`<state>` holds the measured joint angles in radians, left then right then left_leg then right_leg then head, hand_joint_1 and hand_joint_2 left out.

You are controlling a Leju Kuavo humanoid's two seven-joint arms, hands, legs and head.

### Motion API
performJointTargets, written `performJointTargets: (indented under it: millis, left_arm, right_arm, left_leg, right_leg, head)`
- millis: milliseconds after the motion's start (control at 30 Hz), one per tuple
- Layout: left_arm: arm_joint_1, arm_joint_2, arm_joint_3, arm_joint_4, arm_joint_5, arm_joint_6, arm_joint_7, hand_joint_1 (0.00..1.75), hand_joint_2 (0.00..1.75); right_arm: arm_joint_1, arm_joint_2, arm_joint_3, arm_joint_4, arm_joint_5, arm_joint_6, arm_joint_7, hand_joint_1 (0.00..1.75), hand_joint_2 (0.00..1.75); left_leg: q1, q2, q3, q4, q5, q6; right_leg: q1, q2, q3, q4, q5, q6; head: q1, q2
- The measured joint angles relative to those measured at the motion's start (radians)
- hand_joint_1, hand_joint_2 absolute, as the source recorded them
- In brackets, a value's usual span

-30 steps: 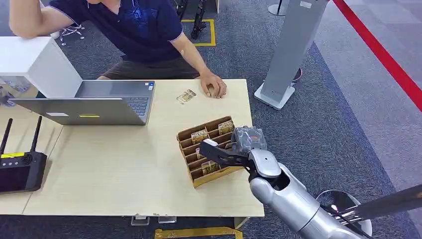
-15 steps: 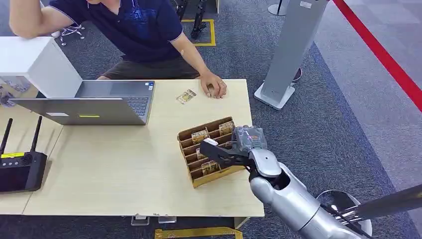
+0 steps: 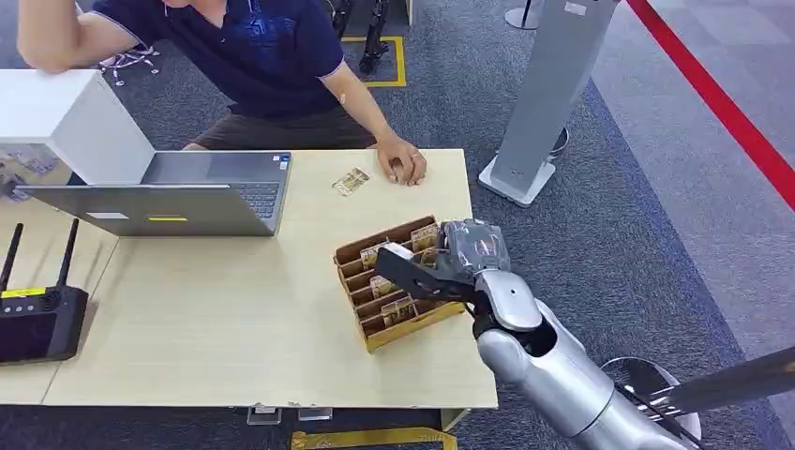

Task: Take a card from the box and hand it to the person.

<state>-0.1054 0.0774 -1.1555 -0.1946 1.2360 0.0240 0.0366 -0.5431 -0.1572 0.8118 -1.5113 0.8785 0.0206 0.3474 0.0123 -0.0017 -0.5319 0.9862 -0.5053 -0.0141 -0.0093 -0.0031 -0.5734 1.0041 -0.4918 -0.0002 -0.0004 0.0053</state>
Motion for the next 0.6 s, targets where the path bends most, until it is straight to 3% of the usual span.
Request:
performJointTargets:
  millis: [167, 333, 500, 600]
  left_arm:
    - [0.002, 0.0, 0.0, 0.0, 0.002, 0.001, 0.0, 0.0, 0.0]
    - [0.002, 0.0, 0.0, 0.0, 0.002, 0.001, -0.002, 0.0, 0.0]
    - [-0.005, -0.004, -0.003, 0.0, -0.014, 0.001, -0.001, 0.0, 0.0]
    - [-0.014, -0.006, -0.013, 0.0, -0.023, 0.0, 0.014, 0.0, 0.0]
  right_arm:
    - [-0.054, -0.022, -0.023, -0.141, -0.021, -0.012, 0.016, 1.36, 1.75]
    - [-0.111, -0.033, -0.031, -0.202, -0.087, -0.016, 0.017, 1.36, 1.75]
    - [-0.199, -0.004, -0.018, -0.107, -0.157, -0.055, -0.06, 1.36, 1.75]
    - [-0.247, 0.046, -0.001, 0.028, -0.203, -0.113, -0.122, 1.36, 1.75]
  left_leg:
    - [0.0, 0.0, 0.001, 0.0, 0.0, 0.0]
    - [0.0, 0.0, 0.0, 0.0, 0.0, 0.0]
    - [0.0, 0.0, -0.001, 0.0, 0.001, 0.0]
    - [0.0, 0.0, -0.001, 0.0, 0.001, 0.0]
  right_leg:
    - [0.0, 0.0, 0.0, 0.0, 0.0, 0.0]
    - [0.0, 0.0, 0.001, 0.0, 0.0, 0.0]
    - [0.0, -0.001, 0.001, 0.0, 0.0, 0.0]
    - [0.0, -0.001, 0.001, 0.001, 0.0, 0.0]
  head:
    - [0.0, 0.0]
    - [0.0, 0.0]
    - [0.0, 0.0]
    - [0.0, 0.0]
